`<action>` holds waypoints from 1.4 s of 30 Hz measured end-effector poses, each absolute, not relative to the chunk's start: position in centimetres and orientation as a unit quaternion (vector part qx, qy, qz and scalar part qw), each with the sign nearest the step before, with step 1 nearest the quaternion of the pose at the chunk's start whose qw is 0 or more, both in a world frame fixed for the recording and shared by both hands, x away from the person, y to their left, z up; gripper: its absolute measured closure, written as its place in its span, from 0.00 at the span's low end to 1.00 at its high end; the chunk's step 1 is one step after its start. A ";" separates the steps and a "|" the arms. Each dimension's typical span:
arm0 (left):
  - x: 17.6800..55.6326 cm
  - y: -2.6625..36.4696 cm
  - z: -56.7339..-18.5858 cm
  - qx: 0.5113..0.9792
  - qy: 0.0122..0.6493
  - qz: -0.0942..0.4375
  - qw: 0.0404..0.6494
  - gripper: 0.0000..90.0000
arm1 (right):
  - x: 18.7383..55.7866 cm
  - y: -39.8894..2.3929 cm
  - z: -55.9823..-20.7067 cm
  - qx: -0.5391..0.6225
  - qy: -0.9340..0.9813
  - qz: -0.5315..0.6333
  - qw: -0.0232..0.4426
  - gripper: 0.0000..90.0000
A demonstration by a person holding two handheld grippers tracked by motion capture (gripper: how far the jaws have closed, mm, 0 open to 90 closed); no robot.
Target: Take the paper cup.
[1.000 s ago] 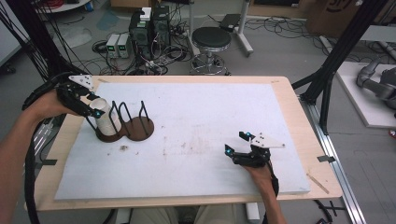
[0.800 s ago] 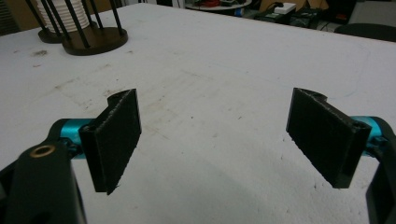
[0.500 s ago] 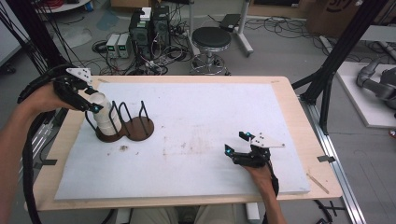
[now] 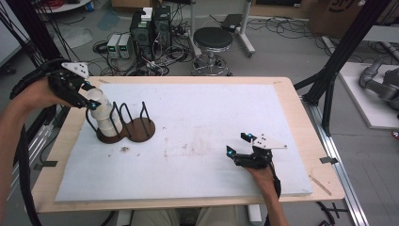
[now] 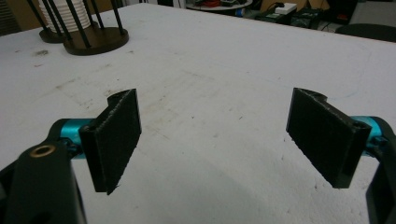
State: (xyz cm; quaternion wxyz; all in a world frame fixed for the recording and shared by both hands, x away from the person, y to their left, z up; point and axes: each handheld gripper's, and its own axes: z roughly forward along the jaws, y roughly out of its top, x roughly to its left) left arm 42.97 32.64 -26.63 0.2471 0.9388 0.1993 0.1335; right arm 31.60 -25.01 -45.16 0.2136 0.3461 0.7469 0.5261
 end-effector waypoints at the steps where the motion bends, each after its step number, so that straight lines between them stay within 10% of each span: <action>1: 42.9 32.7 -26.5 0.938 0.200 0.133 0.250 0.38 | 31.6 -25.0 -45.2 0.346 0.747 0.526 0.213 0.20; 42: 39.2 31.9 -21.2 0.918 0.193 0.153 0.310 0.39 | 31.6 -25.0 -45.2 0.348 0.747 0.525 0.212 0.20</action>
